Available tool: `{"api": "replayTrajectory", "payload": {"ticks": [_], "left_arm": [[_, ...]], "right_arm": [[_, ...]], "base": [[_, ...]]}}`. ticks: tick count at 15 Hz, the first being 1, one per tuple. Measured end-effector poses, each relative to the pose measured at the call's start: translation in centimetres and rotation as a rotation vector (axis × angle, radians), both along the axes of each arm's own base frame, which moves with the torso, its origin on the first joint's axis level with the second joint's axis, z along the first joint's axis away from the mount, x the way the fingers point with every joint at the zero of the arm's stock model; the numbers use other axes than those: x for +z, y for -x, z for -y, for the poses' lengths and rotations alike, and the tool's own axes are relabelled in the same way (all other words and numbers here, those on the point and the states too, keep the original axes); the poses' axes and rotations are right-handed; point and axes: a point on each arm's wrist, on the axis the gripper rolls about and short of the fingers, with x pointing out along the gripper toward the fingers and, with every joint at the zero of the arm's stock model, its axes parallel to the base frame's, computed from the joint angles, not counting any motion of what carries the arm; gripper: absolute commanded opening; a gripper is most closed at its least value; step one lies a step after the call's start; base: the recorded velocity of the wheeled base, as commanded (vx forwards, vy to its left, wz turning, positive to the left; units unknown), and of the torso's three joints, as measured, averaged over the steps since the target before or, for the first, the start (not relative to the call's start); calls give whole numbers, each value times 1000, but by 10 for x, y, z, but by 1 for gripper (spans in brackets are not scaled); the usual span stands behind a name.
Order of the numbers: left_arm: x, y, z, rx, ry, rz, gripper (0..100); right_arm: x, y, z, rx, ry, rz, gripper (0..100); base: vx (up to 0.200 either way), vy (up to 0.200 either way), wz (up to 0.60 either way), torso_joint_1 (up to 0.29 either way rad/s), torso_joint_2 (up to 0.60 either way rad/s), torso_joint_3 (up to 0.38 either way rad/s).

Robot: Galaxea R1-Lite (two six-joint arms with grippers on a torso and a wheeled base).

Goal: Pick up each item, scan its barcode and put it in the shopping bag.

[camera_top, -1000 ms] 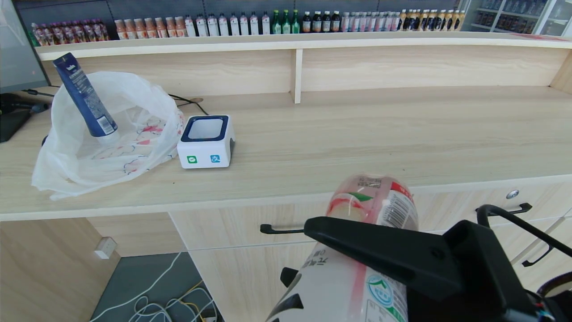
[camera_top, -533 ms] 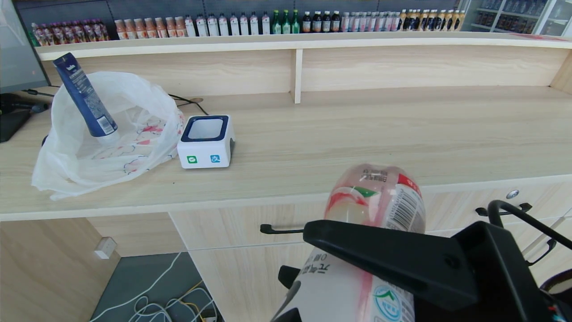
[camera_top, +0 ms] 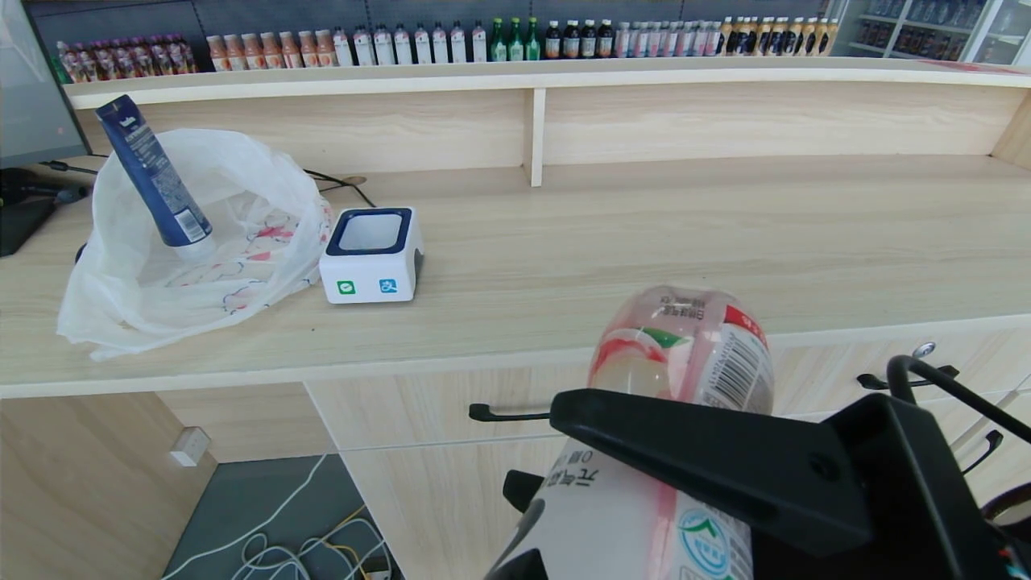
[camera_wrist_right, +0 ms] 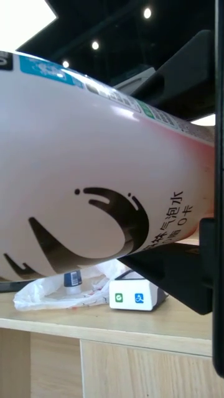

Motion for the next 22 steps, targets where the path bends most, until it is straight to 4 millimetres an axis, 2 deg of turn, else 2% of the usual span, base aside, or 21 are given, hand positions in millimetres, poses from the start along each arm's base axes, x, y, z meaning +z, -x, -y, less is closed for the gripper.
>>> {"api": "replayTrajectory", "payload": {"ticks": [13,18,22], "left_arm": [[0,0,0,0,0,0,100],[0,0,0,0,0,0,100],[0,0,0,0,0,0,100]], "right_arm": [[0,0,0,1,0,-8,0],[-3,-1,0,23,-9,-87,0],[-13,-2,1,68,-12,-277,0]], "base": [[0,0,0,0,0,0],[0,0,0,0,0,0],[0,0,0,0,0,0]]}}
